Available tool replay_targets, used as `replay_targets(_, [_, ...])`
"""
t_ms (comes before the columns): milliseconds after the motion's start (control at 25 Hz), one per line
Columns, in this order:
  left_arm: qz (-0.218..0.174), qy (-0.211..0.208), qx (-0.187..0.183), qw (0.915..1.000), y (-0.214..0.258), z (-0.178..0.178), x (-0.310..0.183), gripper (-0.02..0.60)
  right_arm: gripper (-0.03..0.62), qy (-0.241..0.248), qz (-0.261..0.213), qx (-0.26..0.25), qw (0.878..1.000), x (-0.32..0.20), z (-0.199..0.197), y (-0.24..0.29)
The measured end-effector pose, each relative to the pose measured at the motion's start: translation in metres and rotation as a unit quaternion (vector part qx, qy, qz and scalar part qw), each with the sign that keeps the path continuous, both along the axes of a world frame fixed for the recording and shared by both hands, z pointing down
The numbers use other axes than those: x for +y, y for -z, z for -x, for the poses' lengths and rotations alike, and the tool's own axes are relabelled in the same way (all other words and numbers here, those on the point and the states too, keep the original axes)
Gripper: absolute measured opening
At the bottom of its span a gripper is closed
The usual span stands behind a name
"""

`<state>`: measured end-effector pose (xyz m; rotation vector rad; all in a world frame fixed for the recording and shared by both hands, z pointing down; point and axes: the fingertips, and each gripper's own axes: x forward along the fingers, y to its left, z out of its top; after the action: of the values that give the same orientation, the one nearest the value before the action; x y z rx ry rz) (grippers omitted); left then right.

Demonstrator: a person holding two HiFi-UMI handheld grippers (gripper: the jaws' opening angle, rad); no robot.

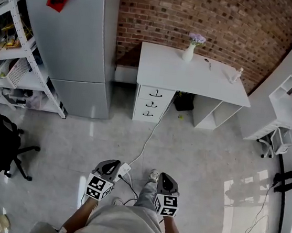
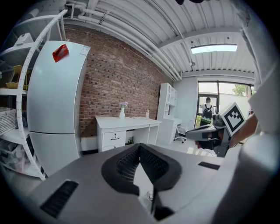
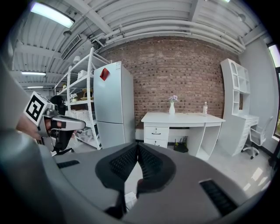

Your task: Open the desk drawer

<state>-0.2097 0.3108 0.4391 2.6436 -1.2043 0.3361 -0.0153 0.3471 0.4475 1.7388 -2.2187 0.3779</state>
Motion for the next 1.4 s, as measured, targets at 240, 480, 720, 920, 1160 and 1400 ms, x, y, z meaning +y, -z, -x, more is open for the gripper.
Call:
replay_targets(240, [-0.007,0.0,-0.019,0.9998,-0.001,-0.018,-0.027,0.012,0.017,0.008,0.007,-0.008,1.0,-0.03,-0.016,-0.009])
replay_targets(480, [-0.001,0.003,-0.029,0.9996,-0.004,-0.052,-0.074,0.012,0.017,0.023,0.01,-0.008,1.0,-0.083,-0.047,-0.008])
replay_targets(720, [0.003,0.016,-0.032,0.9994,0.0,-0.095,-0.135,0.012,0.017,0.036,0.015,-0.007,0.999,-0.15,-0.095,-0.01])
replay_targets(920, [0.01,0.043,-0.035,0.9984,0.001,-0.123,-0.191,0.012,0.017,0.054,0.022,-0.012,0.998,-0.203,-0.13,-0.01])
replay_targets(1160, [0.015,0.07,-0.041,0.9966,0.003,-0.164,-0.246,0.012,0.017,0.08,0.033,-0.019,0.996,-0.26,-0.173,-0.014])
replay_targets(1400, [0.018,0.117,-0.053,0.9916,0.006,-0.175,-0.286,0.012,0.017,0.11,0.039,-0.026,0.993,-0.312,-0.2,-0.017])
